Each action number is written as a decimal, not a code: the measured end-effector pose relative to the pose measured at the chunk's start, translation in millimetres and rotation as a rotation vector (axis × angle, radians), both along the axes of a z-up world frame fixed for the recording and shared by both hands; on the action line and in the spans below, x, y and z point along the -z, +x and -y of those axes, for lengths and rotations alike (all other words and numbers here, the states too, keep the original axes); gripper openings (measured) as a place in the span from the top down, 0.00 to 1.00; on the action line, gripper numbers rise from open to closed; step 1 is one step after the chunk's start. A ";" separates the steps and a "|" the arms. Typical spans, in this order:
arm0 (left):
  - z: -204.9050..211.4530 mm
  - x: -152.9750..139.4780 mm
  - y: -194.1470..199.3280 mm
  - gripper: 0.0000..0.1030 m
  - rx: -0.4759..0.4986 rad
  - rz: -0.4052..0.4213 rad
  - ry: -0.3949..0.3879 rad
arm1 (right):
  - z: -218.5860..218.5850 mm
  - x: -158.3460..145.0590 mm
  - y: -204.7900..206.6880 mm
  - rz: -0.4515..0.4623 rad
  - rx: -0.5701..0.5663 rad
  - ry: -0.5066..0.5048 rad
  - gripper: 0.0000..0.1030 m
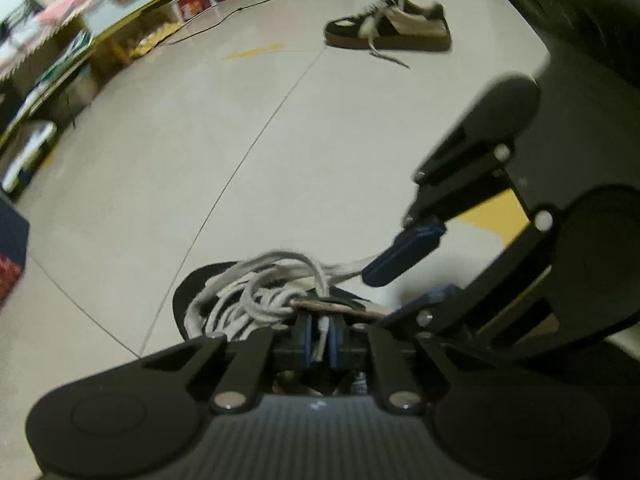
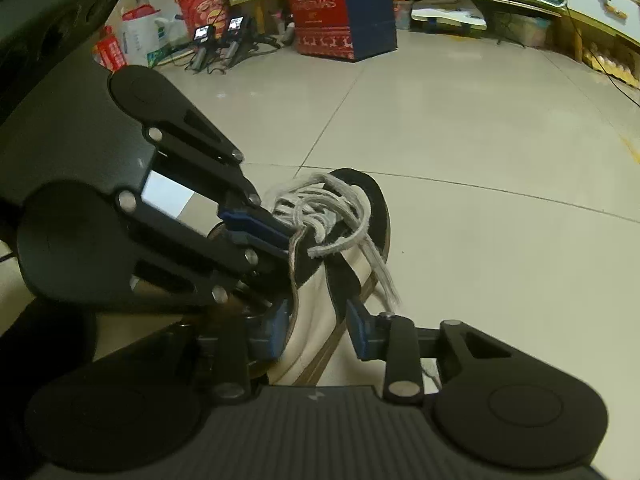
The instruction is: Lace up shoes with both hands
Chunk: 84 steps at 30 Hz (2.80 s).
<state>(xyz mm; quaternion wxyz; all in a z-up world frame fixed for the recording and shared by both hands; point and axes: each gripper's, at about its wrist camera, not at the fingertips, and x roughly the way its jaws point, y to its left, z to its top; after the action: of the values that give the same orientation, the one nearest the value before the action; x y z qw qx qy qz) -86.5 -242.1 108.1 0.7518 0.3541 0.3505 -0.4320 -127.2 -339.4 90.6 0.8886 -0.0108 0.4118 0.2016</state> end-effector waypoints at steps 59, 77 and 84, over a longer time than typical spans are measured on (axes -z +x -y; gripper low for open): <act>-51.6 18.7 -7.6 0.78 -0.205 -0.137 -0.210 | -1.9 -25.9 2.7 0.148 0.224 0.251 0.97; -22.9 28.8 -16.0 0.97 -0.127 -0.242 -0.226 | 22.7 -15.4 18.7 -0.035 0.326 0.431 0.97; -12.9 39.5 -16.0 1.00 -0.158 -0.318 -0.219 | 36.4 -25.0 10.2 -0.057 0.353 0.563 0.96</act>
<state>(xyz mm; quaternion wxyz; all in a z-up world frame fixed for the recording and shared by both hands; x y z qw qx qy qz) -102.5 -229.3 68.6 0.7526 0.1689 0.4422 -0.4576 -117.1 -375.8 115.6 0.8661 0.3124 0.3601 0.1505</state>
